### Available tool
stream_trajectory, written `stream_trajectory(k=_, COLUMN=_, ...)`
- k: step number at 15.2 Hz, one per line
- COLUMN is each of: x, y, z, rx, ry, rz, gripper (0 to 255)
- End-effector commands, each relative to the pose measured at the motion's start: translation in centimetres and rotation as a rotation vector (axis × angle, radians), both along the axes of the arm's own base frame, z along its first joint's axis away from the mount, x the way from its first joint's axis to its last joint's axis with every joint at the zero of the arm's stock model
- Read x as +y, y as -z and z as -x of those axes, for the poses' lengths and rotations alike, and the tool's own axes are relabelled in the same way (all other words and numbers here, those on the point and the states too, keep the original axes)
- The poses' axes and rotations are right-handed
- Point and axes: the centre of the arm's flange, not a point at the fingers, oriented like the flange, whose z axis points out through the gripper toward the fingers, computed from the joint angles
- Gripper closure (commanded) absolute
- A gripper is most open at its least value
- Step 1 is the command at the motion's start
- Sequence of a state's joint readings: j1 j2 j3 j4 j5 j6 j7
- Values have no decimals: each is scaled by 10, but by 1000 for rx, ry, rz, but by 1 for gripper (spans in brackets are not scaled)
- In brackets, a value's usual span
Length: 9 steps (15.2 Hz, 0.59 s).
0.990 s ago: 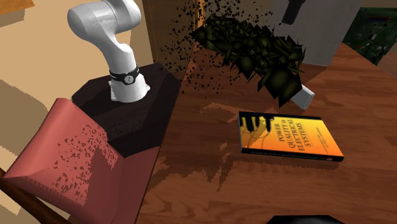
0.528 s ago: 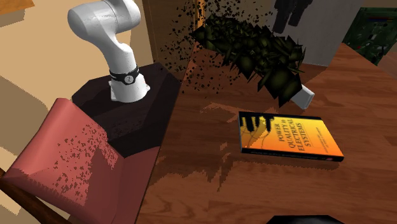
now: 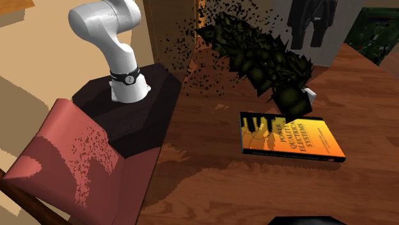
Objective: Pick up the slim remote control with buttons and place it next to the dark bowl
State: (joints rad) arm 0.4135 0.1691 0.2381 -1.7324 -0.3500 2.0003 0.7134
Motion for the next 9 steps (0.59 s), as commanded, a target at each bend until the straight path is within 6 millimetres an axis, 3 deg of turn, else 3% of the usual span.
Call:
stream_trajectory(k=1, x=0, y=0, z=0, rx=0, ry=0, rz=0, gripper=0)
stream_trajectory(k=2, x=0, y=0, z=0, rx=0, ry=0, rz=0, gripper=0)
stream_trajectory(k=9, x=36, y=66, z=18, rx=100, ry=210, rz=-108, gripper=0)
